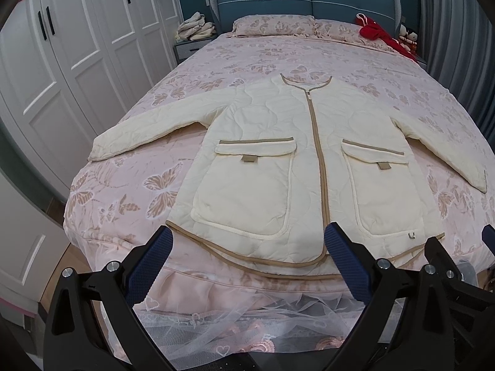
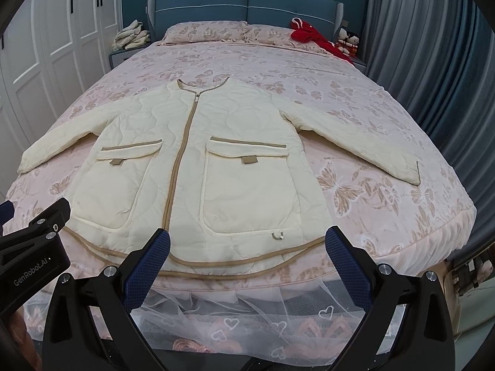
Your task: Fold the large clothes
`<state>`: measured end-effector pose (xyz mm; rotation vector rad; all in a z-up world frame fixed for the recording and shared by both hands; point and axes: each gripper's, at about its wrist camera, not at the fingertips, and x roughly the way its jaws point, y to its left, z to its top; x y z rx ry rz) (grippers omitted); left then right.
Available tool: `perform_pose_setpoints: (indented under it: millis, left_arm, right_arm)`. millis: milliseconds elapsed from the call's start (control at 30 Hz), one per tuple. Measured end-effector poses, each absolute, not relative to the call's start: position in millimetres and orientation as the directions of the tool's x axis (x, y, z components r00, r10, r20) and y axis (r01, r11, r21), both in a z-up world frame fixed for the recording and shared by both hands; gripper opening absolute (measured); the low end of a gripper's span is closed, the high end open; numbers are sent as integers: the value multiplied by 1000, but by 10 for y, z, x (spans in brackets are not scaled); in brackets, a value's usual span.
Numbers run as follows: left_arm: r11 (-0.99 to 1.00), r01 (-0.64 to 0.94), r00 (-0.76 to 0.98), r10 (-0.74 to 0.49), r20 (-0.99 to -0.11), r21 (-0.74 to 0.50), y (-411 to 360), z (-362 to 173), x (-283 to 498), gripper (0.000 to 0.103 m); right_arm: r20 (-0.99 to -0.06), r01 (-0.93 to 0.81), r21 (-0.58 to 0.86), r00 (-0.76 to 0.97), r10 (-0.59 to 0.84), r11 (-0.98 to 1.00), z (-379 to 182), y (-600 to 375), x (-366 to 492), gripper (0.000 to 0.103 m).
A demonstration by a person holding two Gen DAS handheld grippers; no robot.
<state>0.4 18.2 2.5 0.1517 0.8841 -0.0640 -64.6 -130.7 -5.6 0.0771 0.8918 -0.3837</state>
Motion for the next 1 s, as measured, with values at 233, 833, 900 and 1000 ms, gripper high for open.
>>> perform_pose_setpoints:
  millis: [233, 833, 900, 1000]
  left_arm:
    - [987, 119, 632, 10, -775, 110, 183, 0, -2, 96]
    - [986, 119, 620, 17, -784, 115, 199, -85, -7, 96]
    - [986, 121, 615, 19, -788, 119, 187, -110, 19, 96]
    - [986, 113, 607, 27, -794, 120, 191, -140, 62, 96]
  right_arm:
    - [-773, 356, -91, 564, -291, 930, -57, -1302, -645, 98]
    - [-782, 357, -81, 556, -281, 931, -122, -1276, -632, 98]
    - [-785, 356, -78, 554, -278, 931, -131, -1300, -620, 98]
    - [-792, 359, -65, 550, -267, 931, -179, -1343, -589, 98]
